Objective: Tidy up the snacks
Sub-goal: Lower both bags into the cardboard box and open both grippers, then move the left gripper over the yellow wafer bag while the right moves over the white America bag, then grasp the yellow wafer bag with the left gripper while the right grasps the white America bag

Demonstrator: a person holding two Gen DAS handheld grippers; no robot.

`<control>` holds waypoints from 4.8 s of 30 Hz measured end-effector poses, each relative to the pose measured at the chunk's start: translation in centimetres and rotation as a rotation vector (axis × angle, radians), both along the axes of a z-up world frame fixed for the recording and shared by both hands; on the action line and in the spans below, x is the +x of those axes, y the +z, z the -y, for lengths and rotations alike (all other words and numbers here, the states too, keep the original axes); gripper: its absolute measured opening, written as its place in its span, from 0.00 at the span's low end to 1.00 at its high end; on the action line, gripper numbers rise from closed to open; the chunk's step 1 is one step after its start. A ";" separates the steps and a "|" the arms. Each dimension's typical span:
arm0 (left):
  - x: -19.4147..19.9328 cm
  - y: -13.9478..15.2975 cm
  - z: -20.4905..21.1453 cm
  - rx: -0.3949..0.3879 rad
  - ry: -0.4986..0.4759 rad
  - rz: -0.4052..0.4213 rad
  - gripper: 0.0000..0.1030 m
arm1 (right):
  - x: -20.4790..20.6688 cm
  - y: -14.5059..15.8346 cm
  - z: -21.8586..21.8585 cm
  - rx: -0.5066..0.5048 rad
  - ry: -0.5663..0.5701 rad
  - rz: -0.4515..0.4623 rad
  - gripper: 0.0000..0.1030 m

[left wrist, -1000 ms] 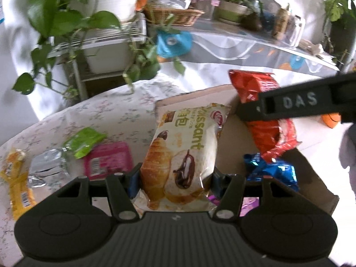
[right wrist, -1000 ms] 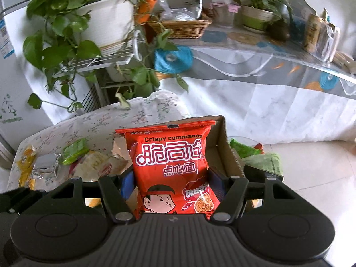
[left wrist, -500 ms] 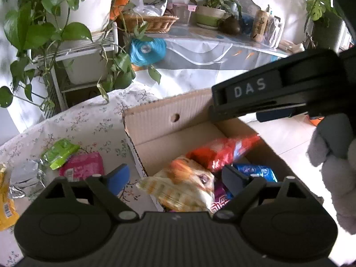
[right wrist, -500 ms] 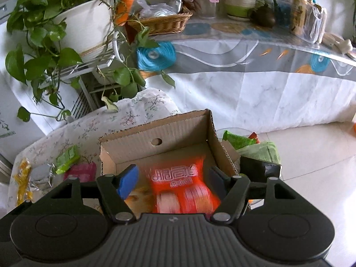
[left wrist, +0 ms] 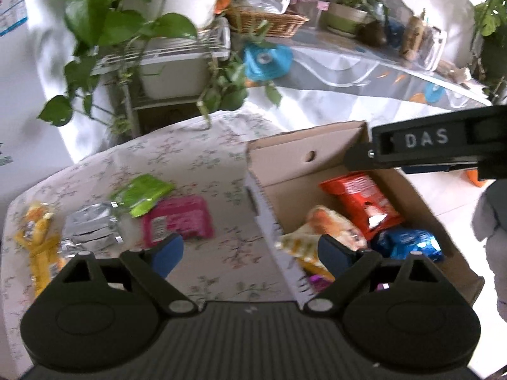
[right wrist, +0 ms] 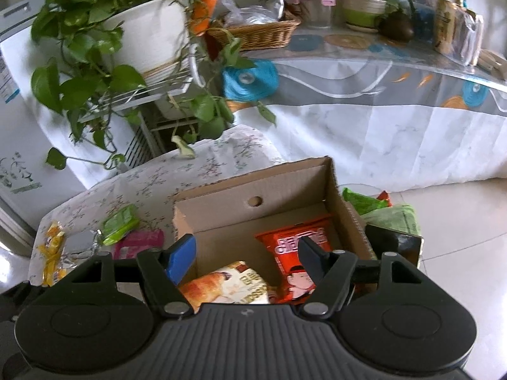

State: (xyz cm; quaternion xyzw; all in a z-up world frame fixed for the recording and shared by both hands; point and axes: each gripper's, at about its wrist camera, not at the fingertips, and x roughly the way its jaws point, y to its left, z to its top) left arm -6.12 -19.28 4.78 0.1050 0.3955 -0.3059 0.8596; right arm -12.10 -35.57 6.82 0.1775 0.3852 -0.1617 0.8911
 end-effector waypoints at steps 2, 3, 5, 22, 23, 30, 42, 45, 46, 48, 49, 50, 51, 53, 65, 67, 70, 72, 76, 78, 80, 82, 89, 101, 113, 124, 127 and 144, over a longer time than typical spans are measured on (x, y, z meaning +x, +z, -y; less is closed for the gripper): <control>0.3 0.0 -0.6 0.008 0.013 -0.006 0.89 | 0.2 0.0 -0.5 0.001 0.017 -0.001 0.75; 0.5 0.0 -1.0 0.012 0.023 -0.011 0.90 | 0.3 0.0 -0.8 0.001 0.023 -0.002 0.75; 0.8 0.0 -1.6 0.013 0.035 -0.016 0.90 | 0.6 -0.1 -1.4 -0.001 0.041 -0.004 0.75; 4.9 1.3 -10.7 0.016 0.228 -0.017 0.93 | 2.4 -0.4 -8.5 -0.013 0.280 -0.024 0.77; 5.2 1.4 -11.4 0.013 0.243 -0.018 0.93 | 2.5 -0.4 -9.0 -0.015 0.298 -0.025 0.77; 7.2 1.4 -15.6 -0.001 0.341 -0.027 0.94 | 3.3 -1.2 -12.4 -0.020 0.415 -0.055 0.78; 10.1 -1.9 -20.6 0.009 0.469 -0.108 0.94 | 5.1 -3.6 -17.1 -0.017 0.542 -0.152 0.80; 11.1 -3.6 -20.6 0.024 0.487 -0.137 0.94 | 5.6 -4.6 -18.3 -0.041 0.561 -0.198 0.80; 11.3 -4.1 -20.6 0.033 0.484 -0.140 0.94 | 5.7 -5.0 -18.6 -0.048 0.571 -0.213 0.80; 11.7 -5.2 -20.1 0.060 0.474 -0.157 0.94 | 6.1 -5.7 -19.3 -0.059 0.585 -0.239 0.80; 11.9 -5.6 -19.9 0.066 0.463 -0.165 0.94 | 6.3 -6.1 -19.5 -0.064 0.588 -0.252 0.80; 12.1 -6.0 -19.7 0.069 0.454 -0.171 0.94 | 6.5 -6.4 -19.8 -0.067 0.591 -0.265 0.80; 12.3 -6.4 -19.4 0.079 0.445 -0.178 0.94 | 6.6 -6.8 -20.0 -0.070 0.596 -0.278 0.80; 12.7 -7.0 -19.1 0.099 0.447 -0.181 0.94 | 6.9 -7.3 -20.3 -0.080 0.602 -0.298 0.81; 14.3 -9.9 -17.2 0.155 0.441 -0.192 1.00 | 8.2 -9.4 -21.9 -0.152 0.616 -0.362 0.84; 14.5 -10.0 -17.3 0.142 0.452 -0.191 1.00 | 8.6 -9.8 -22.1 -0.159 0.611 -0.374 0.85; 14.6 -10.2 -17.2 0.133 0.458 -0.179 1.00 | 8.9 -9.9 -22.1 -0.164 0.605 -0.373 0.89; 14.5 -10.3 -17.1 0.128 0.463 -0.164 1.00 | 9.0 -10.0 -22.1 -0.158 0.600 -0.375 0.89; 14.4 -10.3 -17.1 0.124 0.462 -0.161 1.00 | 8.9 -9.9 -22.3 -0.157 0.607 -0.377 0.88; 14.5 -10.3 -17.2 0.124 0.458 -0.162 1.00 | 8.9 -9.8 -22.3 -0.152 0.612 -0.376 0.86; 14.5 -10.3 -17.2 0.125 0.455 -0.166 1.00 | 9.0 -9.7 -22.3 -0.140 0.619 -0.374 0.79; 14.4 -10.2 -17.2 0.126 0.447 -0.166 1.00 | 9.0 -9.5 -22.4 -0.127 0.626 -0.369 0.73; 13.7 -9.7 -16.9 0.113 0.413 -0.149 0.84 | 9.2 -8.8 -22.7 -0.111 0.646 -0.350 0.56; 12.0 -8.5 -16.4 0.098 0.340 -0.152 0.27 | 9.3 -6.7 -20.3 -0.095 0.564 -0.276 0.56; 12.4 -6.9 -19.6 -0.017 0.401 -0.191 0.67 | 9.0 -5.9 -19.6 -0.082 0.530 -0.246 0.56; 16.2 -7.8 -18.3 -0.082 0.553 -0.222 0.82 | 9.2 -5.4 -19.6 -0.064 0.518 -0.227 0.56; 17.1 -8.7 -17.9 -0.038 0.611 -0.220 0.83 | 9.2 -5.3 -19.3 -0.067 0.510 -0.226 0.56; 14.6 -9.0 -20.4 -0.015 0.623 -0.215 0.69 | 8.7 -4.8 -18.8 -0.053 0.501 -0.209 0.56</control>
